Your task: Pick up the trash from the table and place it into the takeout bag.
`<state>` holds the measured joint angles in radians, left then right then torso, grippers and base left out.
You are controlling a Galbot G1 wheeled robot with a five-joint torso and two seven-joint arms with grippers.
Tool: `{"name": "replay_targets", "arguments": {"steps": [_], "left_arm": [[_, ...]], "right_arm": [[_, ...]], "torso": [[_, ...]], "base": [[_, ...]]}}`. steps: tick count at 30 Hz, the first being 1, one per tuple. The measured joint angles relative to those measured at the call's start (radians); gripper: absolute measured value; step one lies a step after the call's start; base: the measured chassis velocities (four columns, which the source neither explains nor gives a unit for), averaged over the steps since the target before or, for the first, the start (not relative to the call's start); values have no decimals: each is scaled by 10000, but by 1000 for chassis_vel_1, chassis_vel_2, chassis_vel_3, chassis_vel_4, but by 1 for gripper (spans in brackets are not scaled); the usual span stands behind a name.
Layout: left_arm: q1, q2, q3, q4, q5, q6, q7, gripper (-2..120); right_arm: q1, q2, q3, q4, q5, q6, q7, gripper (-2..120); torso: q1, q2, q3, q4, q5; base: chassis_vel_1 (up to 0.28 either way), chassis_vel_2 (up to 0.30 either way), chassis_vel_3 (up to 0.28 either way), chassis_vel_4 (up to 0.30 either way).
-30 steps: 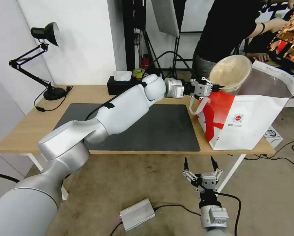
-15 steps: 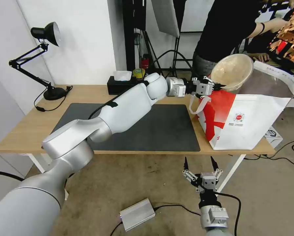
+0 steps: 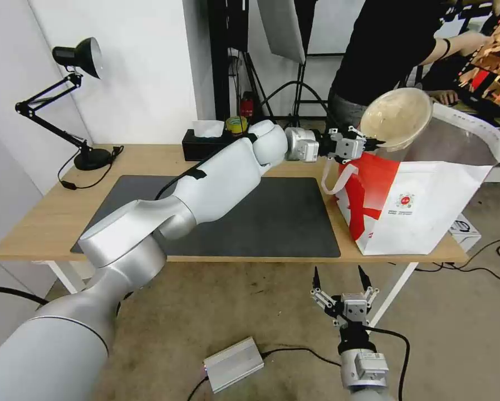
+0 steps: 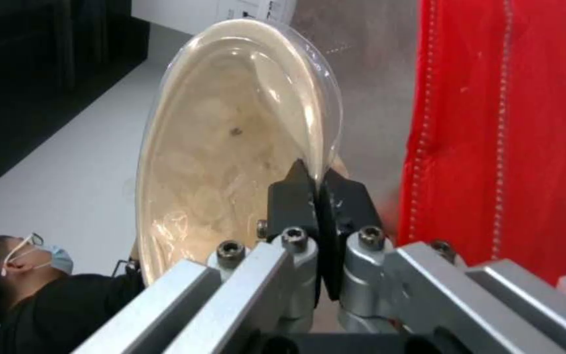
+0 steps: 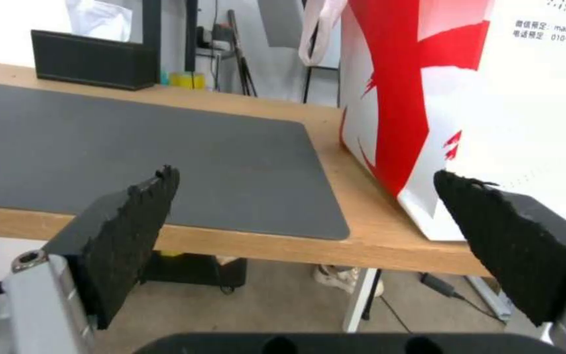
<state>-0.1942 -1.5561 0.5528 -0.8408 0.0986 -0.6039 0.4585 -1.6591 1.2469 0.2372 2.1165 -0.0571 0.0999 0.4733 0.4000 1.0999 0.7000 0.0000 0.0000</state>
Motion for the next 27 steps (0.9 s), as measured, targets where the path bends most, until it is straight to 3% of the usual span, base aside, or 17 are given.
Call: {"name": "replay_targets", "arguments": {"steps": [8,22,27], "left_arm": [[-16,-328,-45,432,185,-152,-3,0],[-35,-316,-45,338,209,-176,-69,0],[-35,-332,1,314,216,-140,-240,17]], "right_arm": [[5,9,9,-5,0,2,0,99],[-3,11,0,-17,-10,9,0,99],[-8,10,1,-15,-19,11,0,99]], "torso": [[0,0,0,-1,1],[0,0,0,0,0],[0,0,0,0,0]], "base": [[0,0,0,0],[0,0,0,0],[0,0,0,0]]}}
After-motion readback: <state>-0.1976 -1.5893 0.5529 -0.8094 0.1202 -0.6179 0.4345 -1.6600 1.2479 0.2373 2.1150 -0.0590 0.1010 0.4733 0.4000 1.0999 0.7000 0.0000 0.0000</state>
